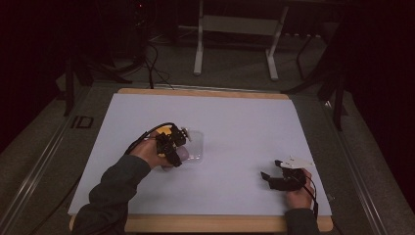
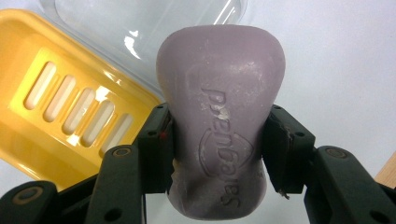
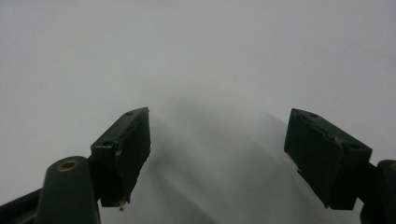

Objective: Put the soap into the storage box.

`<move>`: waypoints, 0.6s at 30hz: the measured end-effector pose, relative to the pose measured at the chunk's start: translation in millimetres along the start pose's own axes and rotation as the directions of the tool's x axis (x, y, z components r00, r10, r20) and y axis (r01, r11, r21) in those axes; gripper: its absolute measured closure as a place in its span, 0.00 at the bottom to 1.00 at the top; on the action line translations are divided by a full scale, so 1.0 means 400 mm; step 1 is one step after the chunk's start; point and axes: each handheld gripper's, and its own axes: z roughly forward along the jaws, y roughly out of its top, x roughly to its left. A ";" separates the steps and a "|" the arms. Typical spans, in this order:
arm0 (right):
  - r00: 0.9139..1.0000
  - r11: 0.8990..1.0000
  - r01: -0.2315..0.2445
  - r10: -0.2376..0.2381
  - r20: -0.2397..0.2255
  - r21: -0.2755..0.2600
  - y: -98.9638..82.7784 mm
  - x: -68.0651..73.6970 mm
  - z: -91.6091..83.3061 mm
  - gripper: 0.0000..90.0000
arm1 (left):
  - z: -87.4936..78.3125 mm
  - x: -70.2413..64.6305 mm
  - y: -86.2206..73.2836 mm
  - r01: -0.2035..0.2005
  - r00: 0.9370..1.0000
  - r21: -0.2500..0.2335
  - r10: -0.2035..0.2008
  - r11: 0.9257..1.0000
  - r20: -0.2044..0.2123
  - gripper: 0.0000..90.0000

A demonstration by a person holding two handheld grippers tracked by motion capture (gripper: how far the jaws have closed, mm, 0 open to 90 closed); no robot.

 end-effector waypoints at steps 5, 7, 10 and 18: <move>1.000 1.000 0.000 0.000 0.000 0.000 0.000 0.000 0.000 0.25 | 0.001 0.005 0.001 0.009 1.000 -0.004 -0.009 1.000 -0.002 0.55; 1.000 1.000 0.001 -0.001 0.000 0.000 0.000 0.000 0.000 0.25 | 0.002 0.007 0.001 0.017 1.000 -0.005 -0.017 1.000 -0.002 0.55; 1.000 1.000 0.000 0.000 0.000 0.000 0.000 0.000 0.000 0.25 | 0.001 0.013 0.001 0.023 1.000 -0.004 -0.023 1.000 -0.004 0.55; 1.000 1.000 0.001 -0.001 0.001 0.001 0.000 0.000 0.000 0.25 | -0.003 0.022 0.003 0.037 0.999 -0.006 -0.037 0.999 -0.011 0.55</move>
